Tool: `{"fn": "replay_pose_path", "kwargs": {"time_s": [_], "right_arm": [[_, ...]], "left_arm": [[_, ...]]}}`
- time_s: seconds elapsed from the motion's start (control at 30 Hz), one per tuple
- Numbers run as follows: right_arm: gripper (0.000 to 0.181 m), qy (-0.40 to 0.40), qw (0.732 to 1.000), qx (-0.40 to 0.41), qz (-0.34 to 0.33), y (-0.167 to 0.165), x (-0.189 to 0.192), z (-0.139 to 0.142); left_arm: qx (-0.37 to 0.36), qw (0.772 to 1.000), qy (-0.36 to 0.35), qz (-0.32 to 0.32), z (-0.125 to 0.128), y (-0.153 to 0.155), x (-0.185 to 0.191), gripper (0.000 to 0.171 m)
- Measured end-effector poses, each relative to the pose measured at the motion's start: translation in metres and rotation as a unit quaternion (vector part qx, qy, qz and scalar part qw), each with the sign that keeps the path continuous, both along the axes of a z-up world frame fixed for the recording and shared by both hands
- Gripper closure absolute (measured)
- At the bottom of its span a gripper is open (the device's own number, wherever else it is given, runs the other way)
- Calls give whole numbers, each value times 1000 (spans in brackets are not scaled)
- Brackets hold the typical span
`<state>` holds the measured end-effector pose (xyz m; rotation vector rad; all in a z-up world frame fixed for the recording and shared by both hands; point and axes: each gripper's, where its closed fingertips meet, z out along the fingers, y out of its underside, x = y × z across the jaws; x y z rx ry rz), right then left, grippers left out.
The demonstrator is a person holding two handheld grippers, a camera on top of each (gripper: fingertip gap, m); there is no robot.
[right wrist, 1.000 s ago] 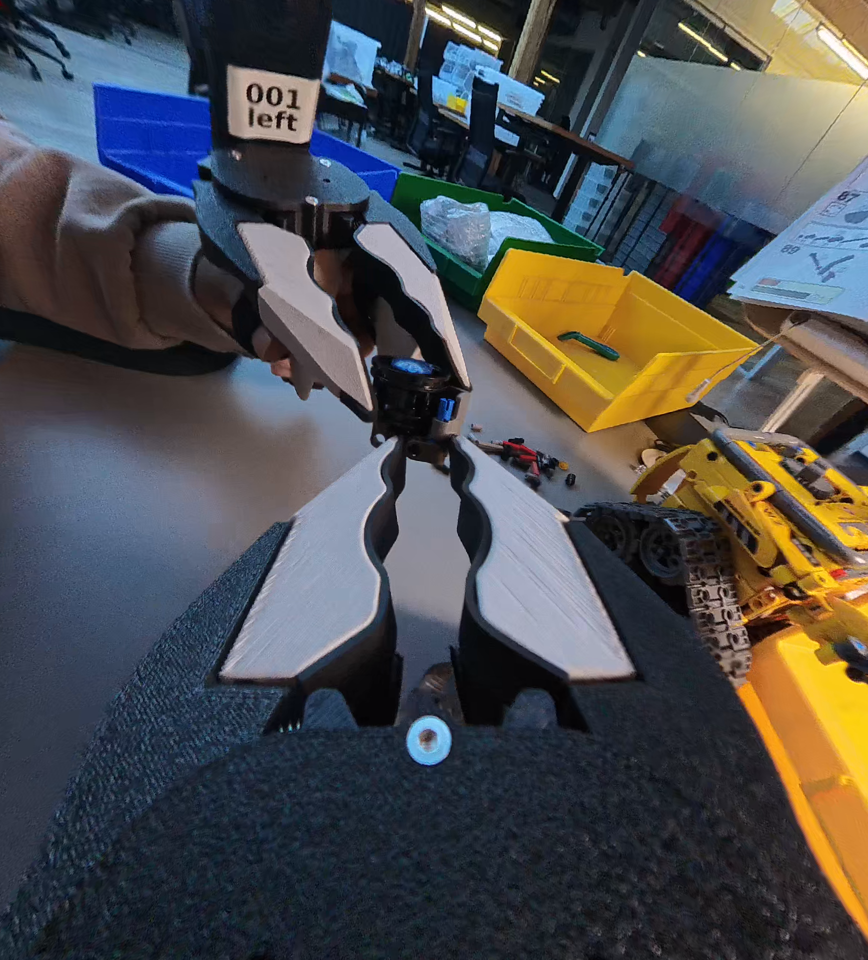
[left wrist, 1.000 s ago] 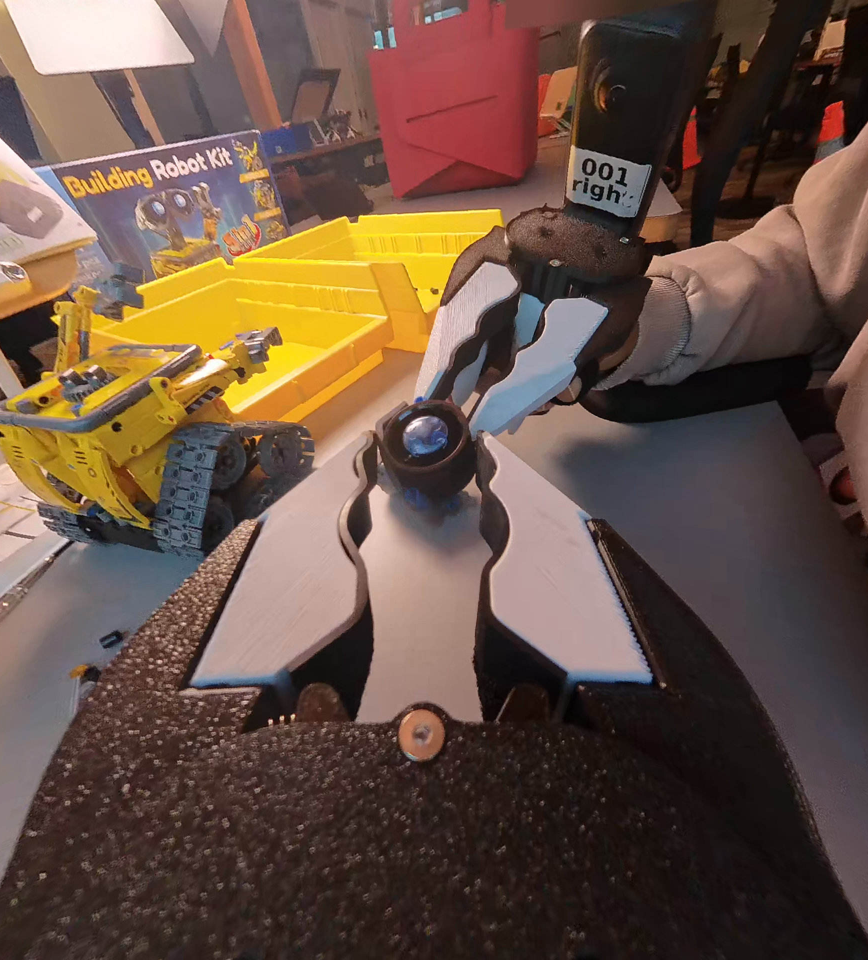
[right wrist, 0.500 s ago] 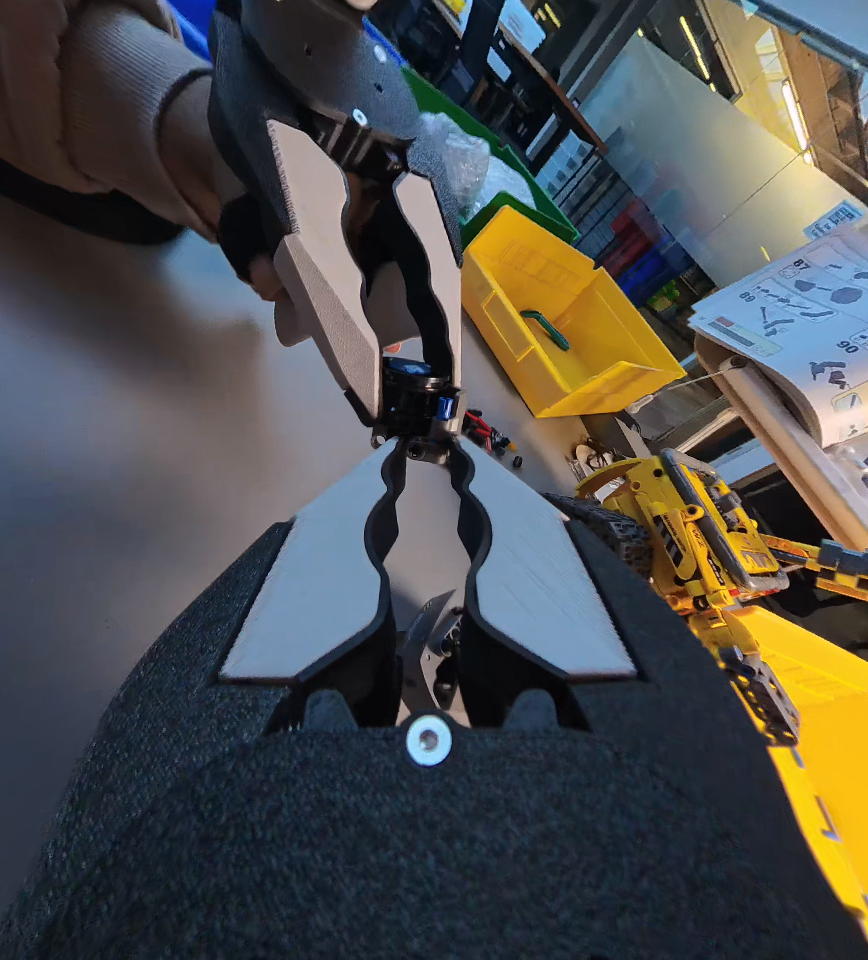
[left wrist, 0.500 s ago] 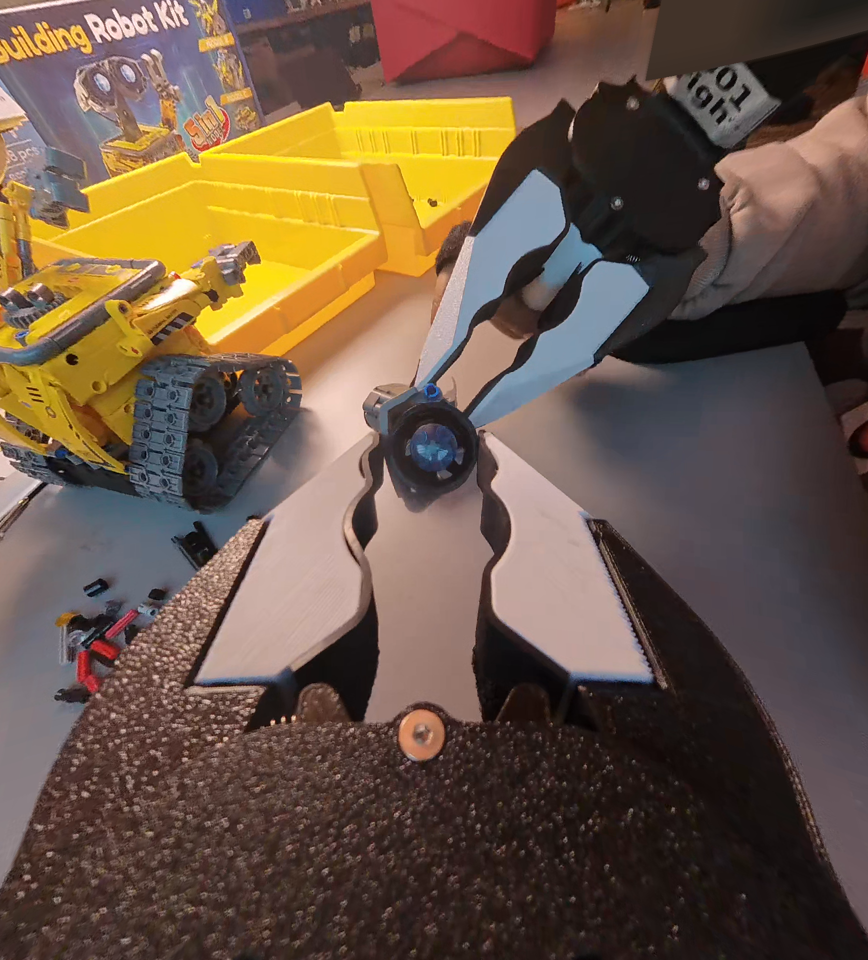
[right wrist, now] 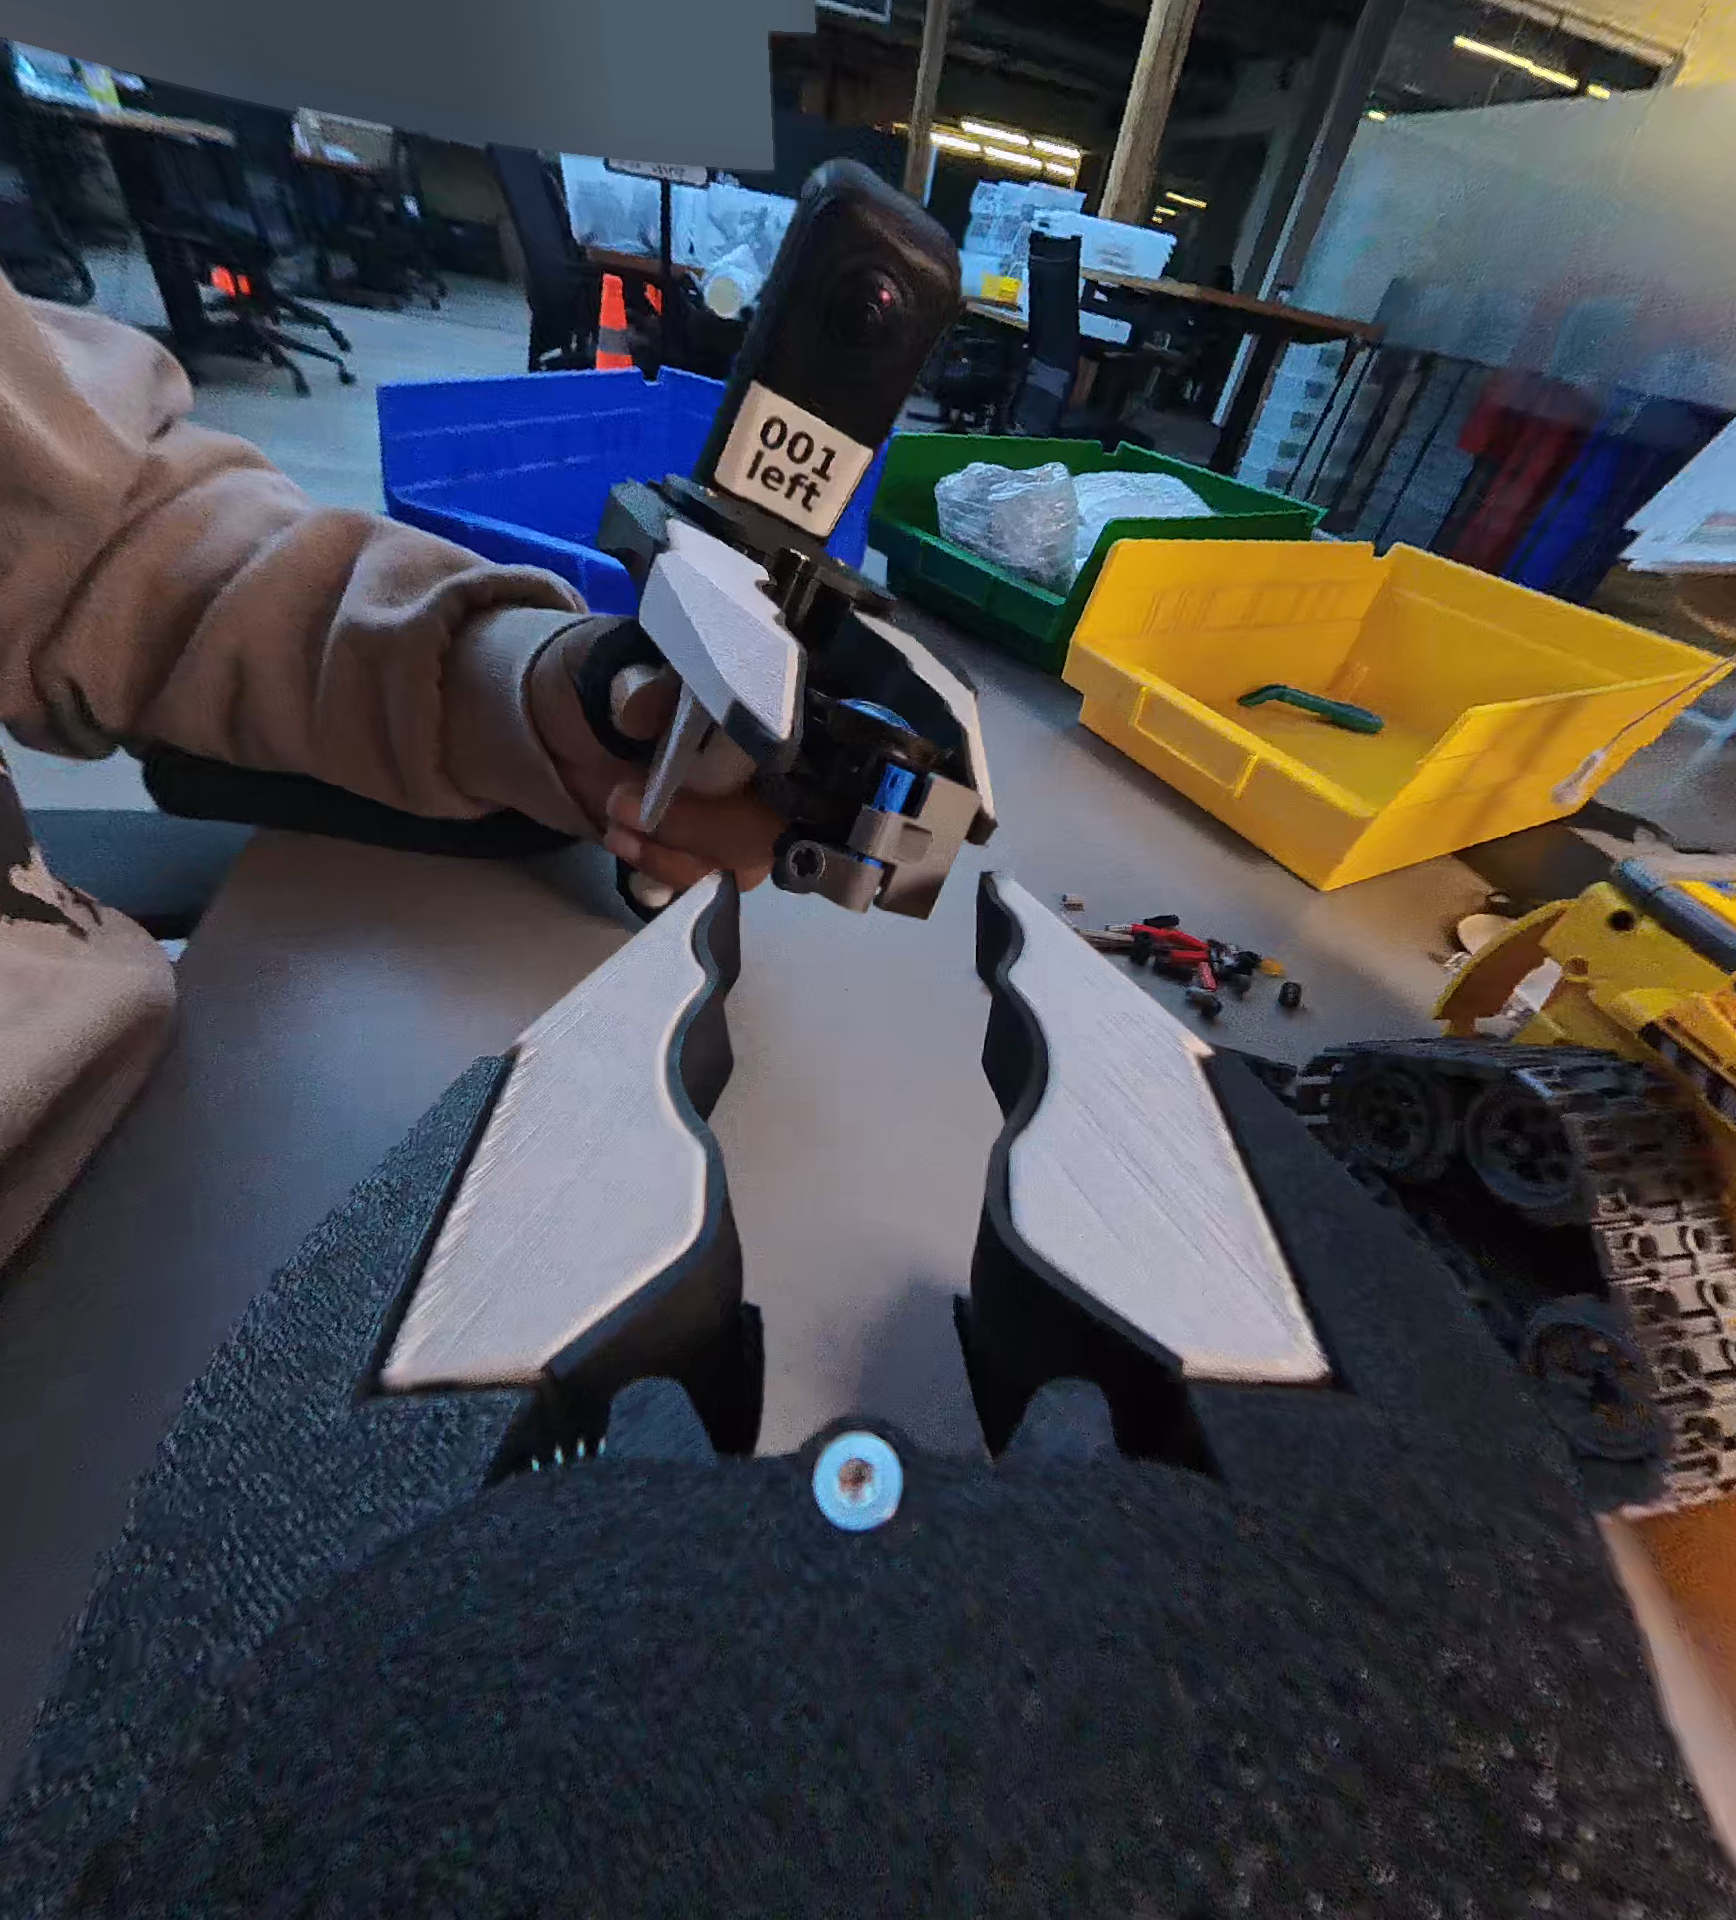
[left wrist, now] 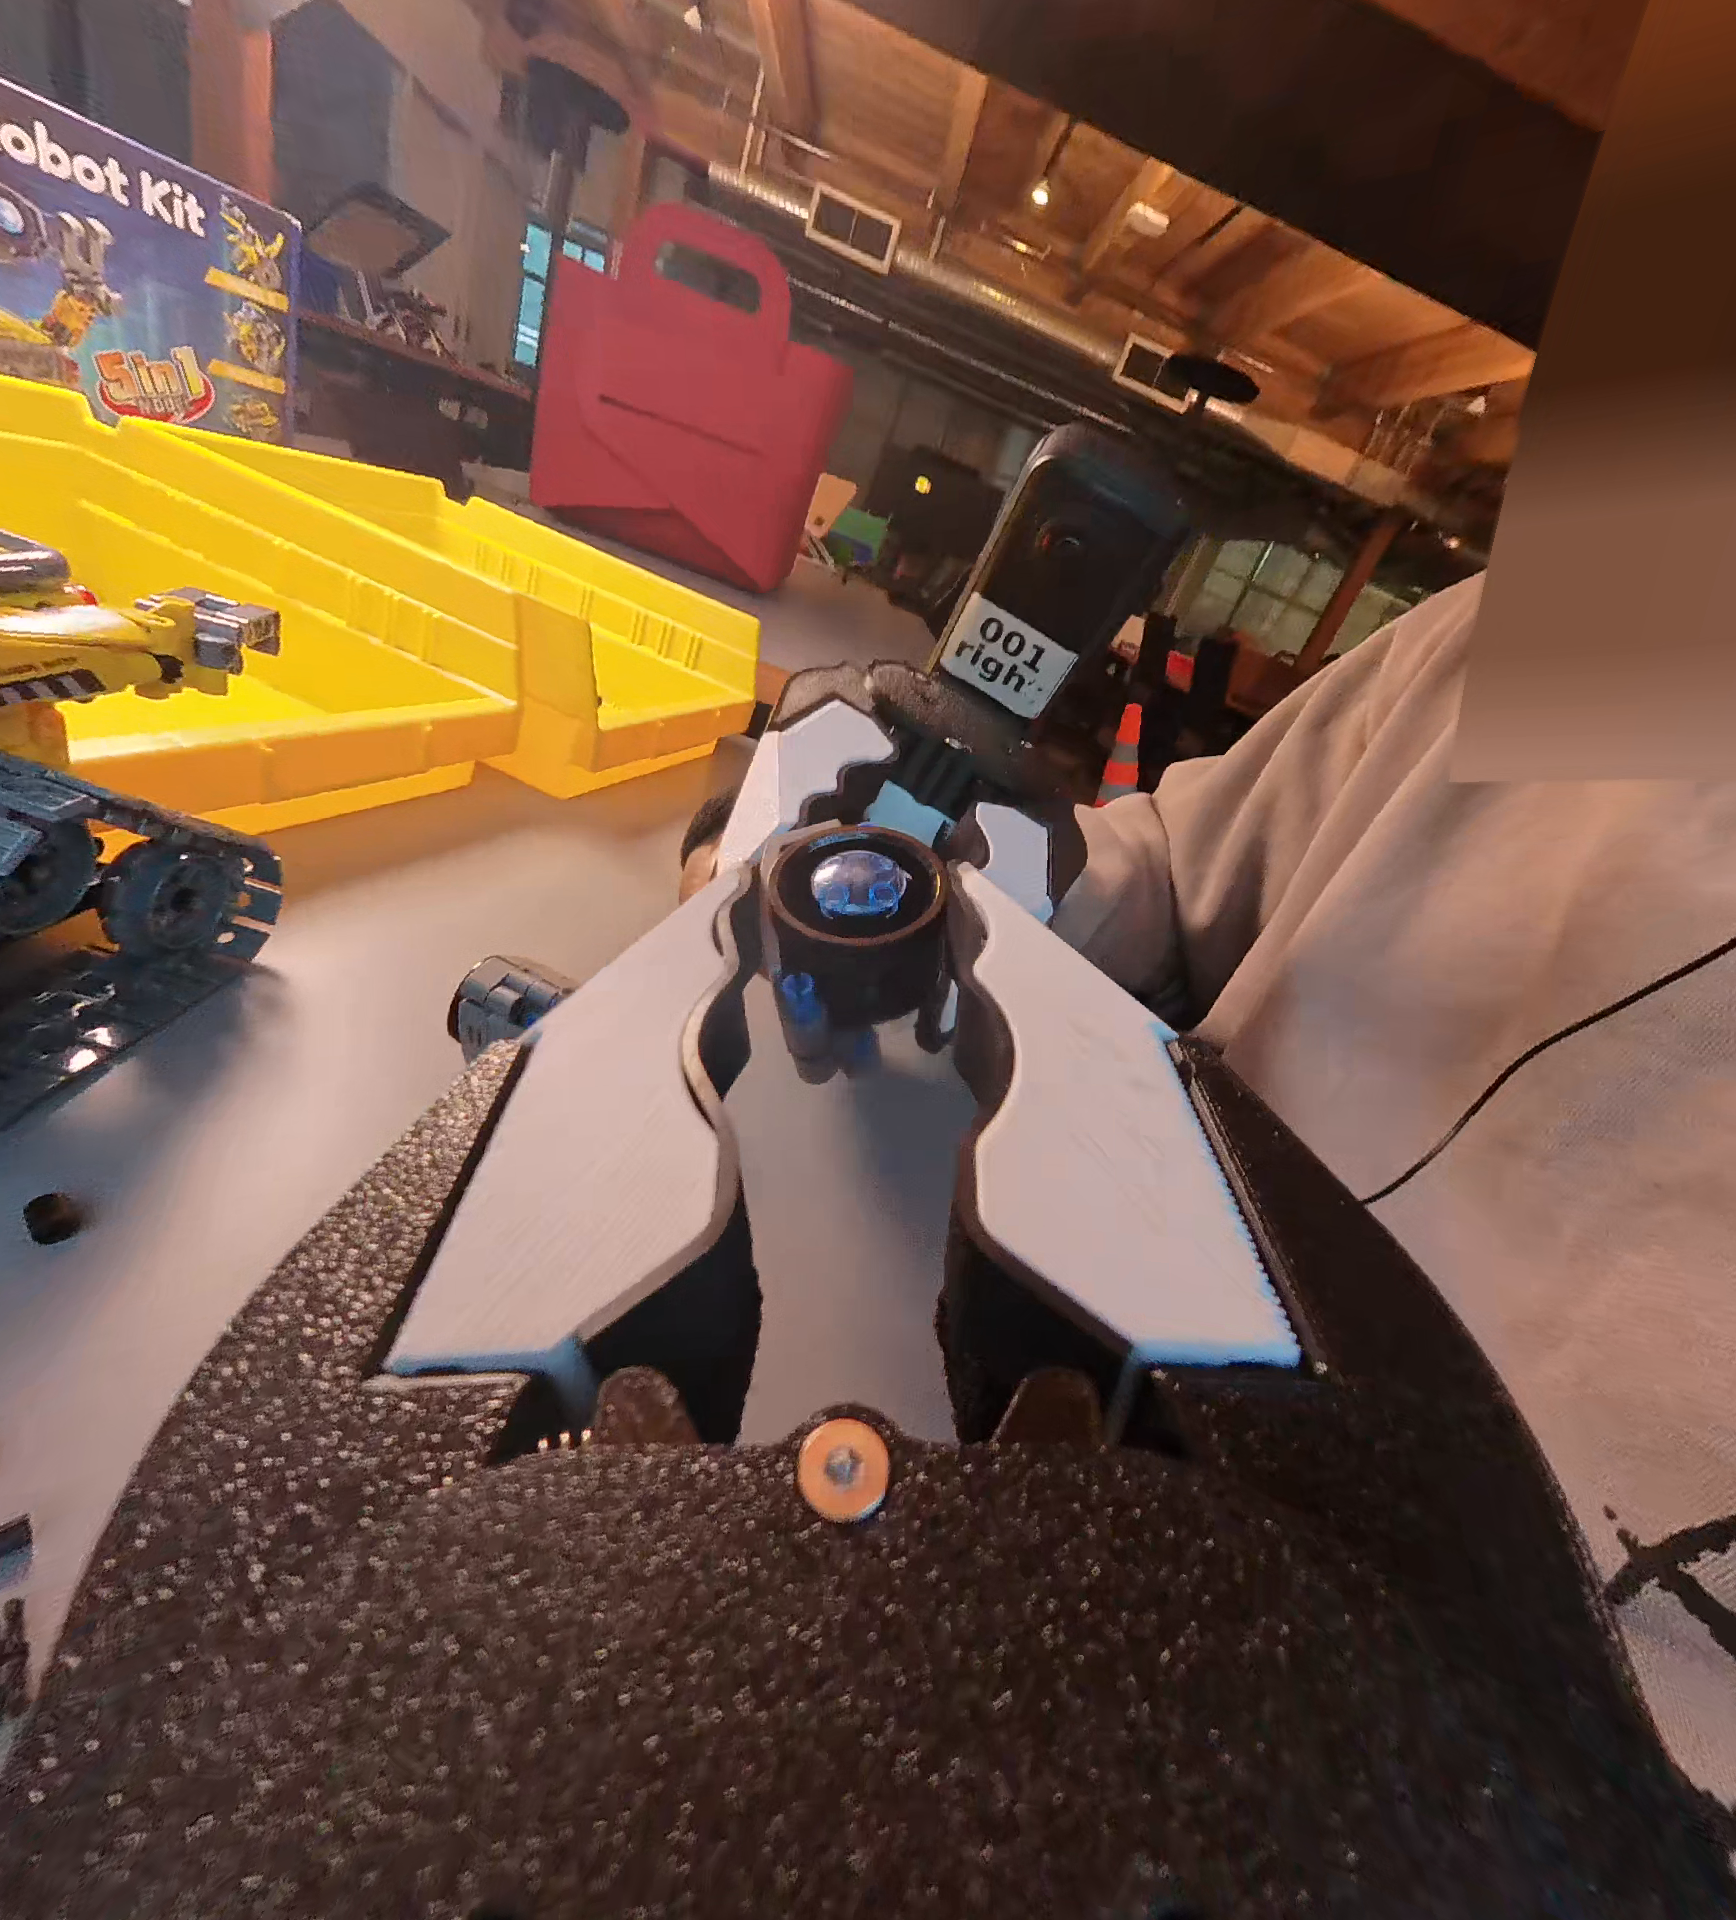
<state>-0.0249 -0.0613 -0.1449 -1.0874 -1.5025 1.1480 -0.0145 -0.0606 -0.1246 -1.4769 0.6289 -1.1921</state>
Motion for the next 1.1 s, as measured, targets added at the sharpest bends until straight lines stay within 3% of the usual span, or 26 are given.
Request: {"fn": "replay_pose_path", "kwargs": {"time_s": [0.1,0.2,0.4,0.53,0.73,0.83,0.97,1.1], "right_arm": [[132,19,998,-16,-54,8,-9,9],[139,21,988,51,-145,26,-16,12],[143,24,984,34,-171,43,-14,11],[150,24,986,32,-162,45,-14,11],[129,19,984,110,-135,36,-16,8],[116,19,986,118,-120,36,-12,10],[135,16,992,99,-78,27,-7,10],[138,14,994,87,-68,26,-3,11]], "left_arm": [[-22,998,-45,40,6,13,-3,138],[-80,984,-143,68,14,28,-10,138],[-156,957,-227,89,7,43,-25,138],[-203,943,-253,78,-3,46,-30,138],[-242,926,-289,37,-5,43,-27,139],[-248,929,-275,8,-5,36,-19,139],[-254,929,-266,-43,-1,25,-3,138],[-252,932,-256,-52,0,22,2,138]]}}
